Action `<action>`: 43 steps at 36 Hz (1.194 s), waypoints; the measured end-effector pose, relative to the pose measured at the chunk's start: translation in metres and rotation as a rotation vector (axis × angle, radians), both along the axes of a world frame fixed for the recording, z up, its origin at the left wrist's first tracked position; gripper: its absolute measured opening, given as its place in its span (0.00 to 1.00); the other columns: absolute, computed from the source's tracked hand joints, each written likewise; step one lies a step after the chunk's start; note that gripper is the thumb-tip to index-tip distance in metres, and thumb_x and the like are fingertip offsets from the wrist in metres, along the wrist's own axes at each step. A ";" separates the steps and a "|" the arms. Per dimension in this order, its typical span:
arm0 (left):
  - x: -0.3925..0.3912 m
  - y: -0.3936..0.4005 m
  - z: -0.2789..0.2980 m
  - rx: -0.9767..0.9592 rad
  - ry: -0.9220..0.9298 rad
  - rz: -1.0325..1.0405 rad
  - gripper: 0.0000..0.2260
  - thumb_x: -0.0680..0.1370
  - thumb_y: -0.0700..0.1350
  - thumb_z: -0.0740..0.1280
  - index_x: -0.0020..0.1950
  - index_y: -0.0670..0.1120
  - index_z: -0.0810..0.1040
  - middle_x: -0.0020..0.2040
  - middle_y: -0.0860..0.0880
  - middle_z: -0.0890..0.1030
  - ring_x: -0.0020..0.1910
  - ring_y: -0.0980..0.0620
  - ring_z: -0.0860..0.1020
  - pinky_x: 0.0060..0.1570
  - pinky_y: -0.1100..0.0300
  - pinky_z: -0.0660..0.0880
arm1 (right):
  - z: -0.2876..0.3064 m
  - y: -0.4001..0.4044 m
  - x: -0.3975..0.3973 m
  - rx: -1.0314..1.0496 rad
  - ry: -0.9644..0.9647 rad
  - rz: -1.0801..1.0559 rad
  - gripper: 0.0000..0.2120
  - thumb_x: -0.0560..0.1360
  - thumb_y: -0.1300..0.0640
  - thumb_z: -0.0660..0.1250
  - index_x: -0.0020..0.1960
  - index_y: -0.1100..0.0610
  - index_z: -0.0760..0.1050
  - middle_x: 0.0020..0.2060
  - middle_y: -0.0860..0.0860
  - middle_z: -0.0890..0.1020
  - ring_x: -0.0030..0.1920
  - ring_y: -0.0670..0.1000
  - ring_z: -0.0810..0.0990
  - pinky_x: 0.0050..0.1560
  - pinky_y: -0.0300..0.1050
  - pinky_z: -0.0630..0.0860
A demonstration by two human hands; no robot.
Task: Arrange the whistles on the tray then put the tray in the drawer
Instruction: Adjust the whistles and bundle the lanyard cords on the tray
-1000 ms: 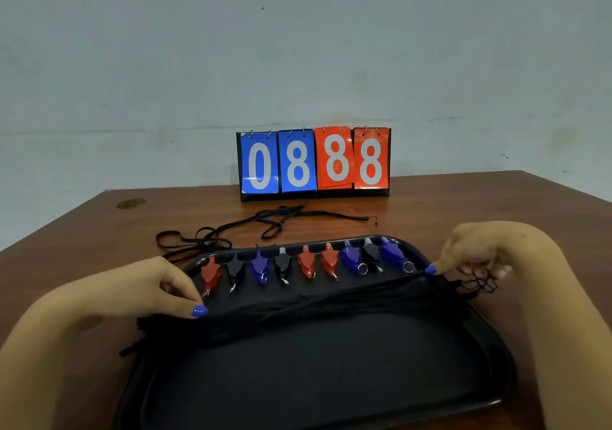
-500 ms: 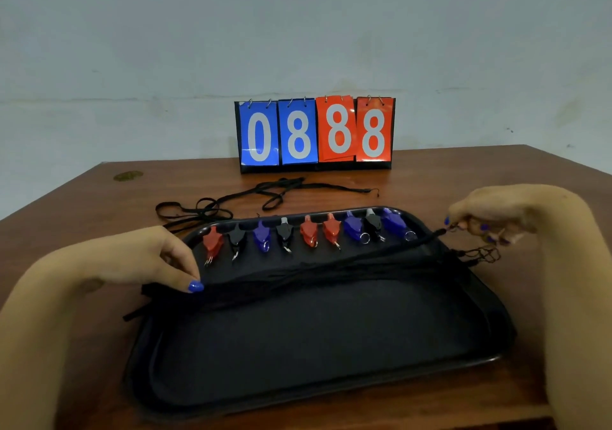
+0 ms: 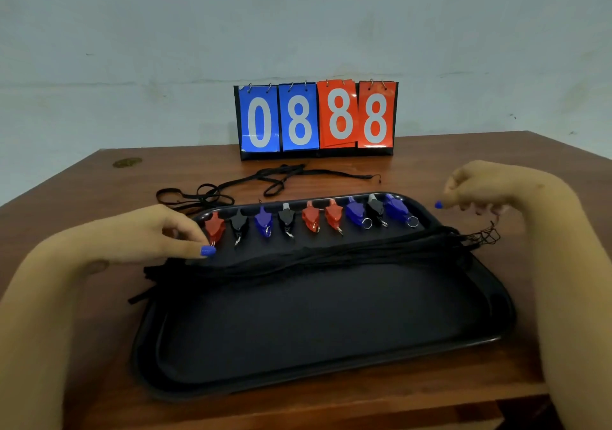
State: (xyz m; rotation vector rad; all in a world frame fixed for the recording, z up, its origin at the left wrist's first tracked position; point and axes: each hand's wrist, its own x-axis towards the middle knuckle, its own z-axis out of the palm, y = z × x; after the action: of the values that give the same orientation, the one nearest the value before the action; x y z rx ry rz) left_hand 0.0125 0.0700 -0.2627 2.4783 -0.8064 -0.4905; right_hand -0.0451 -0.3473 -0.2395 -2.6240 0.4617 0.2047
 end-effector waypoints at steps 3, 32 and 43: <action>-0.001 -0.005 0.003 -0.038 -0.022 -0.007 0.32 0.47 0.79 0.64 0.40 0.61 0.83 0.43 0.56 0.82 0.41 0.56 0.79 0.42 0.59 0.76 | 0.003 0.006 0.002 0.063 -0.074 0.098 0.06 0.72 0.57 0.69 0.43 0.60 0.76 0.34 0.53 0.76 0.30 0.50 0.69 0.26 0.39 0.64; 0.002 -0.003 -0.003 0.014 0.233 -0.103 0.29 0.49 0.72 0.70 0.41 0.55 0.85 0.42 0.57 0.84 0.40 0.62 0.80 0.42 0.71 0.74 | 0.000 0.022 0.004 -0.004 0.347 0.270 0.03 0.66 0.52 0.75 0.36 0.50 0.83 0.30 0.50 0.76 0.28 0.47 0.66 0.24 0.36 0.62; -0.003 -0.009 -0.002 -0.058 0.069 -0.010 0.17 0.59 0.68 0.68 0.40 0.60 0.83 0.42 0.58 0.83 0.41 0.62 0.80 0.42 0.68 0.73 | -0.001 0.025 0.008 0.038 0.180 0.293 0.11 0.71 0.50 0.70 0.47 0.56 0.80 0.35 0.53 0.75 0.29 0.46 0.67 0.25 0.36 0.63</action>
State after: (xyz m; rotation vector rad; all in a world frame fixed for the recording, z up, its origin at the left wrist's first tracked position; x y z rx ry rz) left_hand 0.0099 0.0613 -0.2645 2.3916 -0.7953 -0.5448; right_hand -0.0367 -0.3227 -0.2409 -2.6370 0.1261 0.5423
